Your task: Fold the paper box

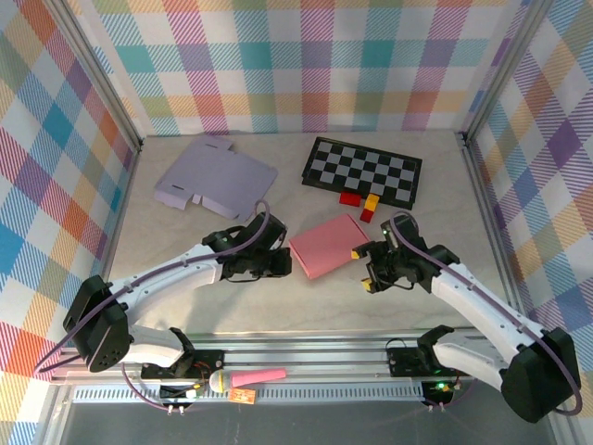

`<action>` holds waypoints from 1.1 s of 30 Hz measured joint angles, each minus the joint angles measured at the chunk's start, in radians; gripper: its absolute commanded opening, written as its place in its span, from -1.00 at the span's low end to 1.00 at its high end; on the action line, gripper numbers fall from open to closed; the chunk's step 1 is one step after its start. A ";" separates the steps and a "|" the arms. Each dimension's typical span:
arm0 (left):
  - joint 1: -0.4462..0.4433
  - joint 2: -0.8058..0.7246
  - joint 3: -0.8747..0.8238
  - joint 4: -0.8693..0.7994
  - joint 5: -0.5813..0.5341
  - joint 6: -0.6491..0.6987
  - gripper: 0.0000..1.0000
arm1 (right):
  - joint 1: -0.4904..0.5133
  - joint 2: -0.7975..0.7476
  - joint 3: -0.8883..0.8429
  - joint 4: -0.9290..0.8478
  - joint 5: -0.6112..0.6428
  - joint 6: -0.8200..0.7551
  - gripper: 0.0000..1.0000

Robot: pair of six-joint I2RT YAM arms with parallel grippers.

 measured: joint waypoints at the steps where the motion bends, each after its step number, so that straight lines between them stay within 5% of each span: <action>1: -0.004 0.000 -0.006 0.001 0.000 0.000 -0.80 | 0.000 -0.011 -0.003 0.003 0.000 0.006 0.32; 4: -0.010 0.000 -0.018 0.000 -0.006 -0.004 -0.68 | 0.000 -0.020 -0.010 0.007 0.004 0.009 0.28; 7: -0.009 0.000 -0.019 0.008 -0.014 -0.036 -0.22 | 0.000 -0.013 -0.004 -0.006 0.026 -0.042 0.26; 9: 0.005 0.000 -0.033 0.033 -0.007 -0.081 -0.13 | -0.002 0.007 0.021 -0.039 0.046 -0.106 0.25; 18: 0.073 0.233 -0.040 0.251 0.079 -0.338 -0.10 | -0.061 0.096 0.171 -0.106 0.068 -0.401 0.24; 27: 0.082 0.413 0.107 0.276 0.095 -0.340 -0.12 | -0.122 0.116 0.248 -0.143 0.045 -0.522 0.24; 33: 0.082 0.468 0.149 0.232 0.104 -0.277 -0.40 | -0.154 0.115 0.261 -0.164 0.029 -0.561 0.22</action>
